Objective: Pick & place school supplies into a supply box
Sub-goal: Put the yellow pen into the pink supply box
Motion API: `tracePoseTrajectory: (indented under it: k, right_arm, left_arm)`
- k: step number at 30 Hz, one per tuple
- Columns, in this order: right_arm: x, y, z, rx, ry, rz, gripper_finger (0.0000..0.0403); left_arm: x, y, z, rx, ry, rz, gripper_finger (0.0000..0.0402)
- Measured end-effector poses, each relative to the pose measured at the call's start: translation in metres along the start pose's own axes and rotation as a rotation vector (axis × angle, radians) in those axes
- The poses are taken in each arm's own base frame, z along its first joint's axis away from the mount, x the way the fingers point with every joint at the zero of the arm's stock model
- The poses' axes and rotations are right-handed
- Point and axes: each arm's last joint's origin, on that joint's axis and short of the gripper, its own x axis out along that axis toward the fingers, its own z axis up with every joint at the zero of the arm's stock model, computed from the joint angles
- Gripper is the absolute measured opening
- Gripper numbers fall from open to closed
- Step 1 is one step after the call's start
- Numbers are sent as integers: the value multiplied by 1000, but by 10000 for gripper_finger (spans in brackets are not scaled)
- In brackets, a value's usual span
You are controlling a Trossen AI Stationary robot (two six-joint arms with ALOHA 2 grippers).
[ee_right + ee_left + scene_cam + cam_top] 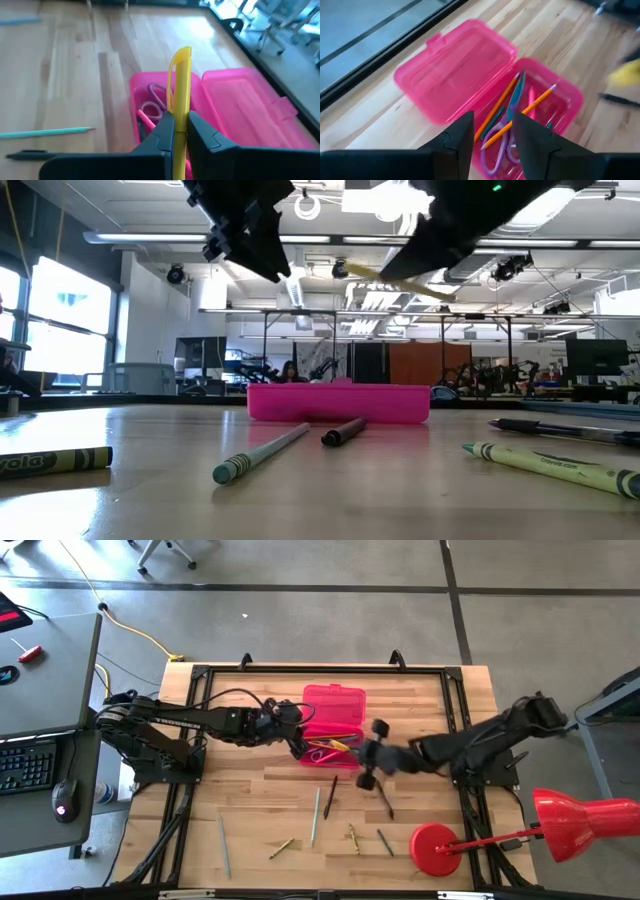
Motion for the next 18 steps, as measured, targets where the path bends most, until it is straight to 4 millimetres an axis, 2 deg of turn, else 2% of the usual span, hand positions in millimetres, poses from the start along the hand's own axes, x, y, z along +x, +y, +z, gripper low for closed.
tracePoseTrajectory:
  k: [2, 5, 10, 14, 18]
  right_arm:
    - [16, -9, 2, -10, 38, 7, 11]
    - [44, -21, -7, -7, 101, -8, 12]
    - [83, -24, -29, 31, 179, 64, 13]
    - [101, -19, -40, 26, 177, 123, 21]
    - [109, -17, -47, 23, 189, 154, 35]
  left_arm:
    - [0, -2, 3, 9, -21, -21, 166]
    - [0, -4, 6, 27, -49, -59, 166]
    - [-1, -5, 7, 56, -46, -92, 166]
    - [-1, -6, 6, 62, -38, -101, 166]
    - [-1, -6, 6, 63, -38, -101, 166]
